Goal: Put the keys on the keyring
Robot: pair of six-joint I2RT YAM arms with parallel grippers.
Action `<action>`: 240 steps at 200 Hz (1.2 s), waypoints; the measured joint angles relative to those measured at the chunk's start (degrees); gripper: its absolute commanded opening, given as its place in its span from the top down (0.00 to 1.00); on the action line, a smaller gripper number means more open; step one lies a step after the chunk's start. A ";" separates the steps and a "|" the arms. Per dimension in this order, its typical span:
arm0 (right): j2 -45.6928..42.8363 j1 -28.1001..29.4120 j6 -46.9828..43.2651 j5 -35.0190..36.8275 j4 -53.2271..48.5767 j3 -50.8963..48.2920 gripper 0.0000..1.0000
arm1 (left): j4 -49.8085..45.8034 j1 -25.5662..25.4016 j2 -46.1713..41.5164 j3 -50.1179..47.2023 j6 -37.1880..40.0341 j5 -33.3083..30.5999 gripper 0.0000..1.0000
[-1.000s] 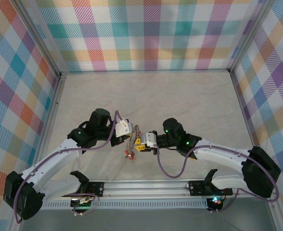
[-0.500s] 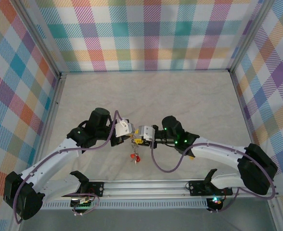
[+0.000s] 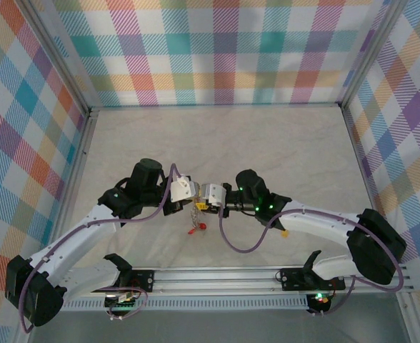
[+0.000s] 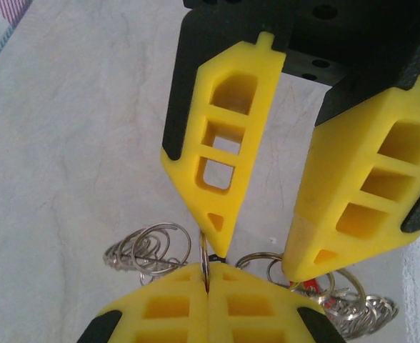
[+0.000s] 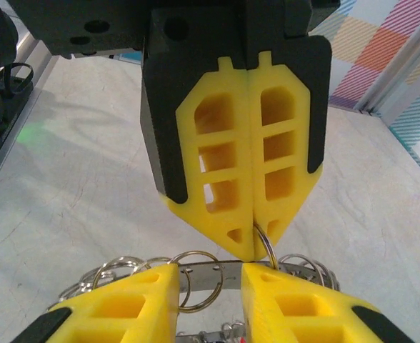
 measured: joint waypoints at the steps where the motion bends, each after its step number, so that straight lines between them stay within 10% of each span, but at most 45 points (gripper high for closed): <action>1: -0.04 0.00 0.02 0.02 0.07 -0.09 0.71 | 0.02 0.00 0.00 0.00 0.00 0.02 1.00; 145: -1.01 -0.81 -0.70 0.42 1.14 -0.55 0.74 | 0.15 -0.07 -0.52 0.00 -0.11 4.15 1.00; 192: -0.11 -1.09 -0.46 -1.84 0.26 0.04 1.00 | -0.09 -0.07 -0.13 0.04 0.26 4.04 1.00; 211: -0.11 -1.07 -0.44 -2.14 0.52 0.00 1.00 | -0.37 -0.07 -0.11 0.17 0.66 4.33 0.73; 240: -0.46 -1.25 1.57 -2.36 5.90 -3.15 1.00 | -1.07 0.61 -1.53 0.66 0.48 6.93 0.70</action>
